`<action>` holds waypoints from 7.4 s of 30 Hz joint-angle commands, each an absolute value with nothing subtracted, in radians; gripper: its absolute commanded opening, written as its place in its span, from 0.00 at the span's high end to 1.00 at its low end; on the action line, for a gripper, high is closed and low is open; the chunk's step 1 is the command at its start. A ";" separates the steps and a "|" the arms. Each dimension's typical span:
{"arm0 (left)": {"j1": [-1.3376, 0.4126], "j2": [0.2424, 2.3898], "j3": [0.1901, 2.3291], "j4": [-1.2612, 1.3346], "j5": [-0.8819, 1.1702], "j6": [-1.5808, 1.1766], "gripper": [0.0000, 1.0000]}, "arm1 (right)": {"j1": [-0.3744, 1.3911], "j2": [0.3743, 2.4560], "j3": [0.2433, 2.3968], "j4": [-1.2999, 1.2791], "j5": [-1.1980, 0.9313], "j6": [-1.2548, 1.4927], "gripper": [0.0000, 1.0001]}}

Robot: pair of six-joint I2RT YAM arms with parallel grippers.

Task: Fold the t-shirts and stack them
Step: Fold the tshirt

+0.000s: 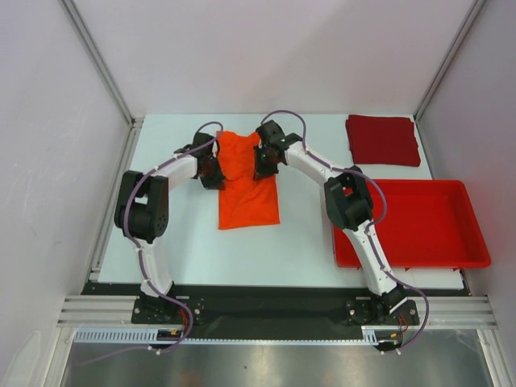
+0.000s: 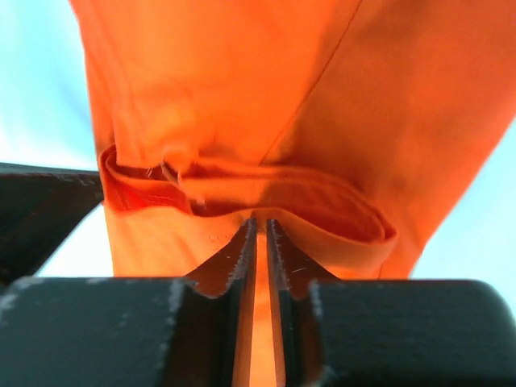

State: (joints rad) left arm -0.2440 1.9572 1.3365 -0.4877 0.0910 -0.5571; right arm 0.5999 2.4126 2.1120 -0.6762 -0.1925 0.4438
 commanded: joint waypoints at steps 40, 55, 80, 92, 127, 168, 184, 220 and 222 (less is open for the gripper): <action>-0.227 1.965 1.404 -0.437 0.170 -0.525 0.84 | 0.502 2.411 2.132 -0.692 -0.247 0.359 0.59; -0.226 1.993 1.416 -0.443 0.167 -0.523 0.84 | 0.497 2.421 2.118 -0.673 -0.229 0.361 0.64; -0.227 1.970 1.420 -0.482 0.126 -0.488 0.82 | 0.512 2.412 2.180 -0.802 -0.112 0.361 0.55; -0.225 1.600 1.229 -0.614 0.073 -0.465 0.42 | 0.508 1.908 1.516 -0.681 -0.299 0.354 0.32; -0.210 1.557 0.766 -0.396 0.256 -0.745 0.45 | 0.520 1.933 1.155 -0.287 -0.448 0.663 0.51; -0.213 1.602 0.756 -0.385 0.233 -0.704 1.00 | 0.546 1.933 1.155 -0.354 -0.408 0.589 1.00; -0.463 1.096 0.560 -0.638 0.129 -0.874 1.00 | 0.672 1.452 0.841 -0.472 -0.337 0.663 1.00; -0.298 1.888 1.689 -0.752 -0.015 -0.555 1.00 | 0.411 2.169 2.009 -0.784 -0.351 0.397 1.00; -0.291 1.896 1.706 -0.723 -0.009 -0.558 1.00 | 0.399 2.189 2.040 -0.779 -0.359 0.402 1.00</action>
State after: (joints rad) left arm -0.3042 1.8961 1.6371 -0.7689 -0.0147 -0.5816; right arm 0.4145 2.1757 1.9640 -0.7654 -0.3370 0.4137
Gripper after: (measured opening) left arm 0.014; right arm 0.011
